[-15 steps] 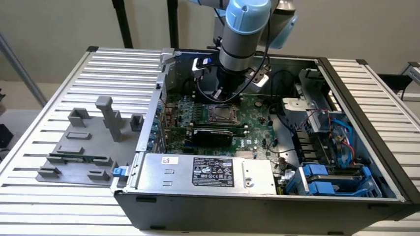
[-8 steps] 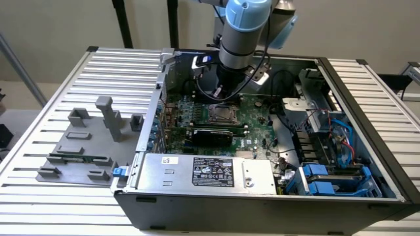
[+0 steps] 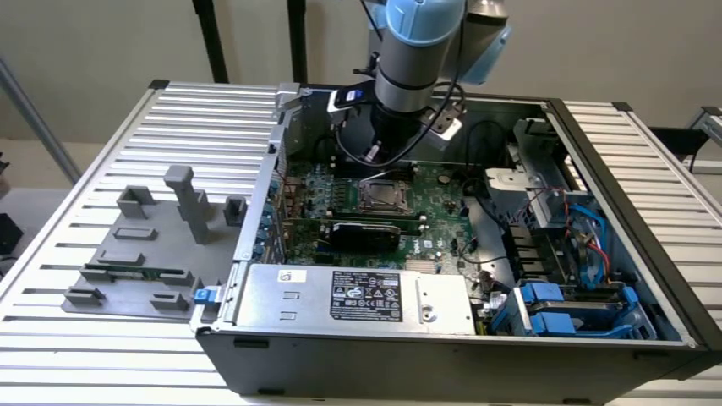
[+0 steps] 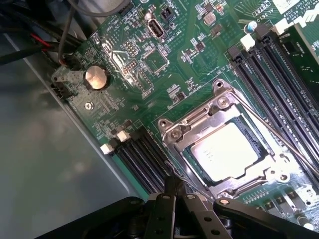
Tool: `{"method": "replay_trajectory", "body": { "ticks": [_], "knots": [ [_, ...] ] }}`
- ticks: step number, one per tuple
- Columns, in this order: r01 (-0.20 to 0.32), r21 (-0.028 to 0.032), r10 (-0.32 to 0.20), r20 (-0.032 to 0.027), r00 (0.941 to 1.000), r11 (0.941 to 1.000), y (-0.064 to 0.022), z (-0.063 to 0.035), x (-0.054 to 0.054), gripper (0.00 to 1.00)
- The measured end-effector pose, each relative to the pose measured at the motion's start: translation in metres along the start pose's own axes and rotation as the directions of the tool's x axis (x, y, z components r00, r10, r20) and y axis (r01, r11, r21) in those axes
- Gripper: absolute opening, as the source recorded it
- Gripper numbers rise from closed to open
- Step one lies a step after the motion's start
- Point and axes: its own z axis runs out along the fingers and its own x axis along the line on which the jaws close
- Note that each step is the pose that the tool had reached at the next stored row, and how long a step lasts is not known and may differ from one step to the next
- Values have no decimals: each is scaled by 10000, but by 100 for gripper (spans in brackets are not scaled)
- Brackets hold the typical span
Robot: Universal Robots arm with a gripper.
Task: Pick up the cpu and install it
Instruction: 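Install the first cpu locking lever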
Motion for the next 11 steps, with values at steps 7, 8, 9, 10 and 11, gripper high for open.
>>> {"method": "replay_trajectory", "body": {
  "ticks": [7, 8, 9, 10, 11],
  "knots": [
    [5, 45, -4, -54, 10000, 10000, -61, -69, -19, 11],
    [5, 52, -4, -63, 10000, 10000, -71, -77, -23, 11],
    [6, 59, -6, -71, 10000, 10000, -80, -86, -27, 11],
    [7, 66, -6, -80, 10000, 10000, -90, -93, -32, 11],
    [7, 72, -7, -87, 10000, 10000, -100, -99, -38, 11]
  ]
}}
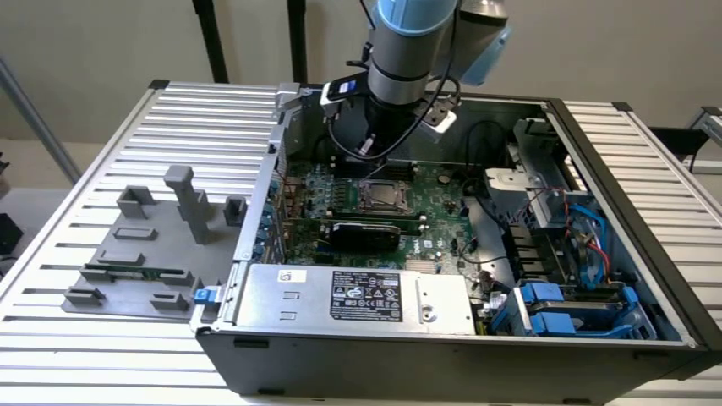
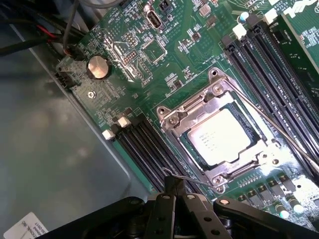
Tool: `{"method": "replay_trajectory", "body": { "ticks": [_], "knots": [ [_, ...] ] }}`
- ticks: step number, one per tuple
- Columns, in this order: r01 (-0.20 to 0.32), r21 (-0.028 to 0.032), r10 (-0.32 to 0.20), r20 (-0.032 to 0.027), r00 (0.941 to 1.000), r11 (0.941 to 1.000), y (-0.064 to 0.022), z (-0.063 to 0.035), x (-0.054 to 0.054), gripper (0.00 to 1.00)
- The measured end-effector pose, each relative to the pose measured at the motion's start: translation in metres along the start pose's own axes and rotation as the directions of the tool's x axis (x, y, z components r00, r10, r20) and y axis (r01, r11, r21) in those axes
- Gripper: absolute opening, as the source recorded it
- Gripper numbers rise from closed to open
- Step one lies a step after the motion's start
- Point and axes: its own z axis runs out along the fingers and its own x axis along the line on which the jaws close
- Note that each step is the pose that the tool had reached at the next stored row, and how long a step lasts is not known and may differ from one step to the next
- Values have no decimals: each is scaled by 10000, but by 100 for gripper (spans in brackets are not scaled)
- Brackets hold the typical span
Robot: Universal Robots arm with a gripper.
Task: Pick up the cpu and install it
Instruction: 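Install the first cpu locking lever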
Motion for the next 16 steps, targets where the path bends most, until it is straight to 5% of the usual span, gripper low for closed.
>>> {"method": "replay_trajectory", "body": {
  "ticks": [9, 16],
  "knots": [
    [3, 46, -2, -61, 10000, 10000, -102, -53, -63, 11],
    [3, 46, -3, -59, 10000, 10000, -73, -70, -115, 11]
  ]
}}
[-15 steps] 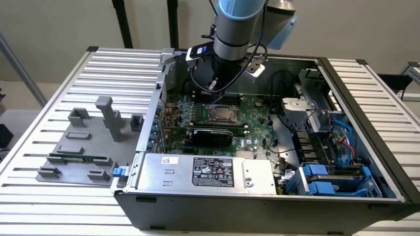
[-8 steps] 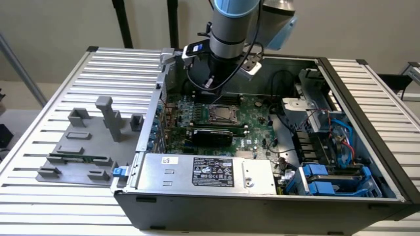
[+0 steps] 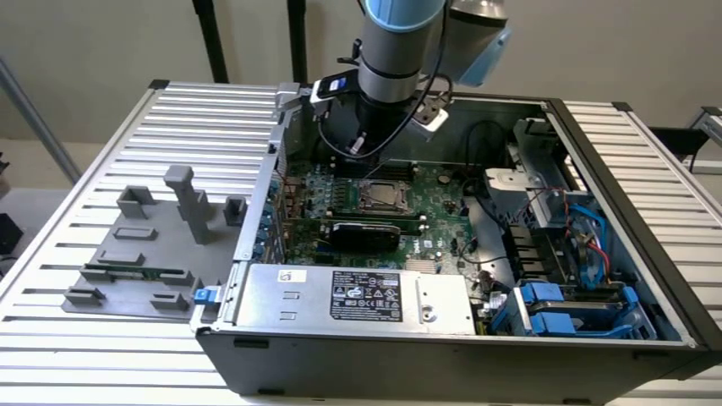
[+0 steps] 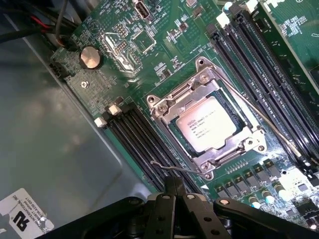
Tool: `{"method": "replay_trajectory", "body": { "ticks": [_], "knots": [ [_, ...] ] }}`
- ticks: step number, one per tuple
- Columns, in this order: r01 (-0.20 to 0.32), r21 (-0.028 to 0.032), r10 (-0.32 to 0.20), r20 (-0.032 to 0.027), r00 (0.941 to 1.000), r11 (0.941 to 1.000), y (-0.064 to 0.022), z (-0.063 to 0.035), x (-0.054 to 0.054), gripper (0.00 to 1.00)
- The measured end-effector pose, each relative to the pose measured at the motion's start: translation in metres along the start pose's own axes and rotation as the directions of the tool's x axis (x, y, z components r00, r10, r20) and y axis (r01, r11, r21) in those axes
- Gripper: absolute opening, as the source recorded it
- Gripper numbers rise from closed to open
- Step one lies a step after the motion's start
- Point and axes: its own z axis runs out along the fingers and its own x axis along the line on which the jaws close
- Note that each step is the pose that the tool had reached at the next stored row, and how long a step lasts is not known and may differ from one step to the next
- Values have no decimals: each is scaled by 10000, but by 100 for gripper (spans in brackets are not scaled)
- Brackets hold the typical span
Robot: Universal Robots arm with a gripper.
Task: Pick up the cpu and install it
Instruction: 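Install the first cpu locking lever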
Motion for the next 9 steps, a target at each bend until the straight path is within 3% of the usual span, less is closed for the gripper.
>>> {"method": "replay_trajectory", "body": {
  "ticks": [9],
  "knots": [
    [1, -54, -1, 54, 10000, 10000, 27, 97, -28, 11]
  ]
}}
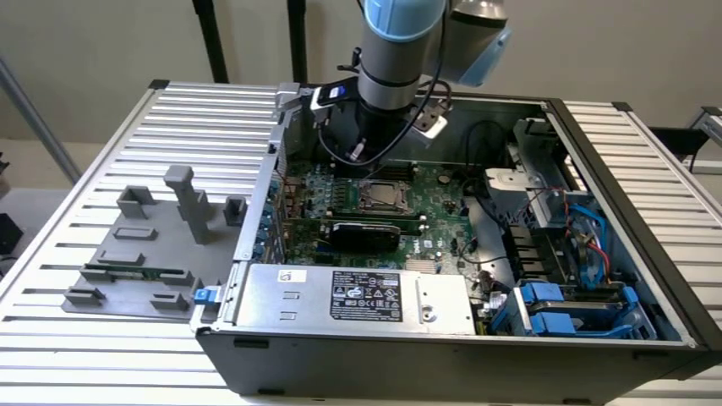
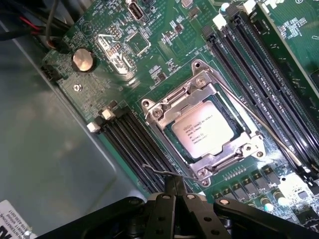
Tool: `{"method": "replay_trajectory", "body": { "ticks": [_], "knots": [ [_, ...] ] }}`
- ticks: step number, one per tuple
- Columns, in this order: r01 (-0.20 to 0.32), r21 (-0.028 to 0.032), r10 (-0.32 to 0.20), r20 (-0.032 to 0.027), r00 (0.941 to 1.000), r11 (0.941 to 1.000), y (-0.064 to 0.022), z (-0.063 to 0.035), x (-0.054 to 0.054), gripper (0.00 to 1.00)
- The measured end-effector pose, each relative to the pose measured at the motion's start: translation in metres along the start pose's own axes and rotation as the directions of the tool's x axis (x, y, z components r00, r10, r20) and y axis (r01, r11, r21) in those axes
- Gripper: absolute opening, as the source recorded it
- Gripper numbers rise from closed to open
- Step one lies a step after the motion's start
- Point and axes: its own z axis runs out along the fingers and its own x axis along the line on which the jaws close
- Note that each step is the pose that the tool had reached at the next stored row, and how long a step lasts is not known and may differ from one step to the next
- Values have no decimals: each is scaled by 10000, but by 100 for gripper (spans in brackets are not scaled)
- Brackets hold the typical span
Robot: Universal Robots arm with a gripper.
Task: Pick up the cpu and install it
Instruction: 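Install the first cpu locking lever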
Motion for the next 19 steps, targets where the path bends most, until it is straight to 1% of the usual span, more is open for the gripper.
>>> {"method": "replay_trajectory", "body": {
  "ticks": [3, 9, 14, 19],
  "knots": [
    [-1, -22, 1, 25, 10000, 10000, 10, 47, -4, 11],
    [-3, -62, 4, 77, 10000, 10000, 56, 90, 21, 11],
    [-3, -72, 4, 90, 10000, 10000, 119, 116, 67, 11],
    [-5, -76, 5, 94, 10000, 10000, 125, 125, 92, 11]
  ]
}}
